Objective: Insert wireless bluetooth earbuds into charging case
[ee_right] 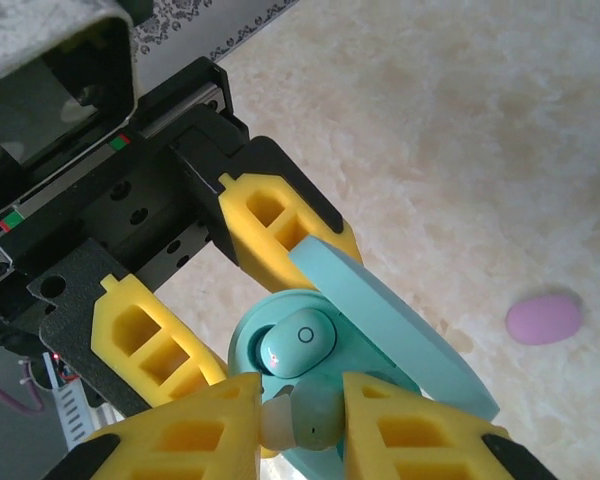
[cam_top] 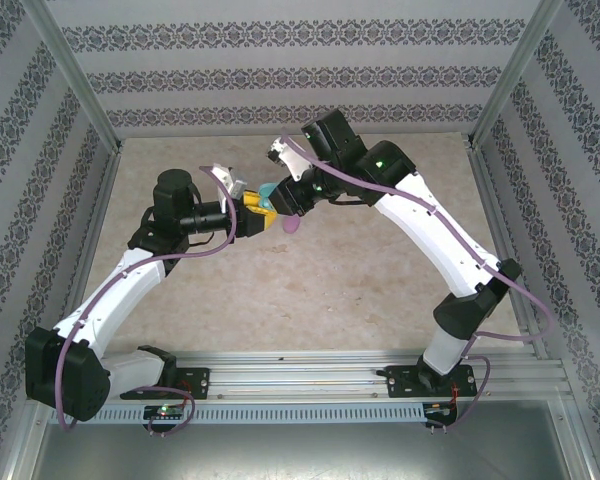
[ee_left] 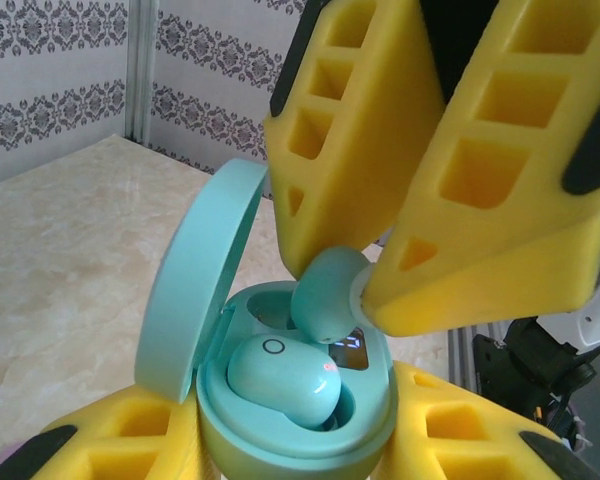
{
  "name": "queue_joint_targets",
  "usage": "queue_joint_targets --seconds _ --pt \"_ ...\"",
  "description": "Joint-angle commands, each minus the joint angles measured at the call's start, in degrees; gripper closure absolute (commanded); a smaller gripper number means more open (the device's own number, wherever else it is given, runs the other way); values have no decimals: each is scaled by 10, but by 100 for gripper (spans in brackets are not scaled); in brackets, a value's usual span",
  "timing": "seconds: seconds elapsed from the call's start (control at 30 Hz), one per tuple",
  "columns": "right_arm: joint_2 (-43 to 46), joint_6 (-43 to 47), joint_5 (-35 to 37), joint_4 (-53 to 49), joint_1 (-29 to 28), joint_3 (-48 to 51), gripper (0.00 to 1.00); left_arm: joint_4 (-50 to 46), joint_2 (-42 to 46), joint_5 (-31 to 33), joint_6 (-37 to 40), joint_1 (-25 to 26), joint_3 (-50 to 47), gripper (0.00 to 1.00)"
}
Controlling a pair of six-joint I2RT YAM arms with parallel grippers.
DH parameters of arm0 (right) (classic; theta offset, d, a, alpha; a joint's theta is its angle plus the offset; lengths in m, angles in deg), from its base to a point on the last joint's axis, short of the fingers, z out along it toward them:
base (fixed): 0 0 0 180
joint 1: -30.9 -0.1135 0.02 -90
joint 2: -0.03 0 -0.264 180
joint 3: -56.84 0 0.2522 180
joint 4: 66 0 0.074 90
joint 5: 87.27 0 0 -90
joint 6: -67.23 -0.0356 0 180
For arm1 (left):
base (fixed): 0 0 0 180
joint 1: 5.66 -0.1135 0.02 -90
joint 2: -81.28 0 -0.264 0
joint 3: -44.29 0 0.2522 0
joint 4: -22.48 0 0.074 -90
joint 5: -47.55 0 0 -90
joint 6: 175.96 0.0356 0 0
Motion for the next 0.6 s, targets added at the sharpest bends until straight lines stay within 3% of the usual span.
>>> queue_joint_targets --seconds 0.0,0.57 --pt "22 55 5 24 -3 21 77 53 1 -30 -23 1 6 92" --pt "51 177 43 65 -2 93 78 77 -2 -55 -50 1 4 92"
